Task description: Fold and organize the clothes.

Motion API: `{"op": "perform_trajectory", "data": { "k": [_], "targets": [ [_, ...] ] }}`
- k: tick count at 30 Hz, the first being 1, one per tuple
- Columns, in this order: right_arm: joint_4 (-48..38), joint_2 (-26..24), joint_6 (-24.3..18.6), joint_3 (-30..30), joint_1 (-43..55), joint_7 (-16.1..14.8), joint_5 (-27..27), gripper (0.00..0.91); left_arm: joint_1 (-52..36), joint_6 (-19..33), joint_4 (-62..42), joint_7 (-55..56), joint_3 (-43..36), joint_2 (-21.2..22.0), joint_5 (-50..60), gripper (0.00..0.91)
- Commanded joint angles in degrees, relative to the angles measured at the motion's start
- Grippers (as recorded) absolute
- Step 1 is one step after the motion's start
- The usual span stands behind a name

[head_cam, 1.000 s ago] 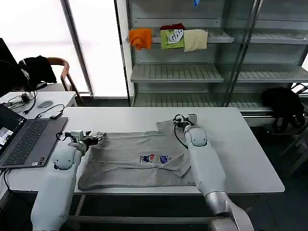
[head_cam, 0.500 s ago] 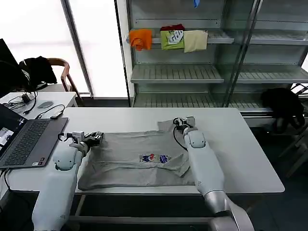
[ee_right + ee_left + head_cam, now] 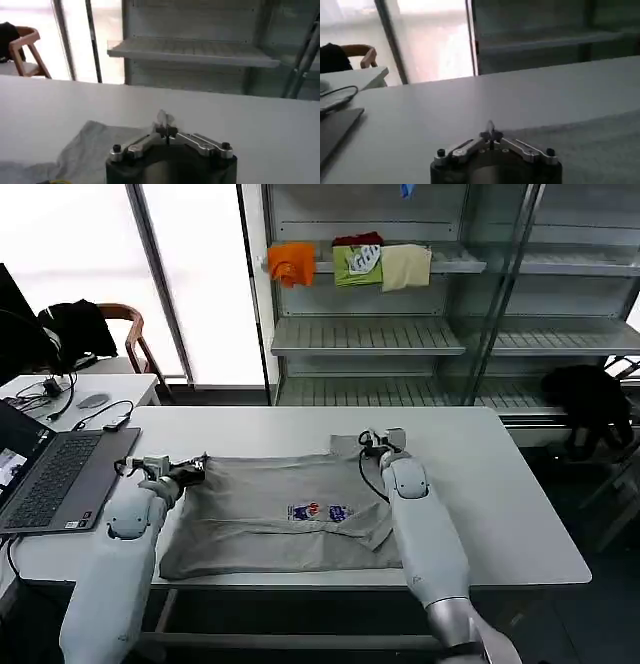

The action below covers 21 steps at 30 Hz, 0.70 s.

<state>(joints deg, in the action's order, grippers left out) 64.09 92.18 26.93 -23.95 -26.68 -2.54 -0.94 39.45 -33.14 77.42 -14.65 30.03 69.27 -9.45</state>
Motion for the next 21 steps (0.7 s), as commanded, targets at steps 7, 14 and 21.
{"op": "perform_trajectory", "data": {
  "k": [7,14,21],
  "targets": [
    [31.6,-3.9,6.3,4.9,-17.4,2.9,-8.0,0.000,10.4,0.0,15.3,-1.2,3.6,-1.6,-9.5,0.010],
    [42.1,-6.9,6.4,3.4,-27.0,2.8,-9.2,0.000,17.2,0.1,21.1,-2.6,6.1,-1.8,-12.7,0.010],
    [51.3,-9.0,6.4,1.3,-35.4,2.7,-9.5,0.000,23.9,0.1,27.1,-3.9,9.9,-1.4,-15.9,0.010]
  ]
}}
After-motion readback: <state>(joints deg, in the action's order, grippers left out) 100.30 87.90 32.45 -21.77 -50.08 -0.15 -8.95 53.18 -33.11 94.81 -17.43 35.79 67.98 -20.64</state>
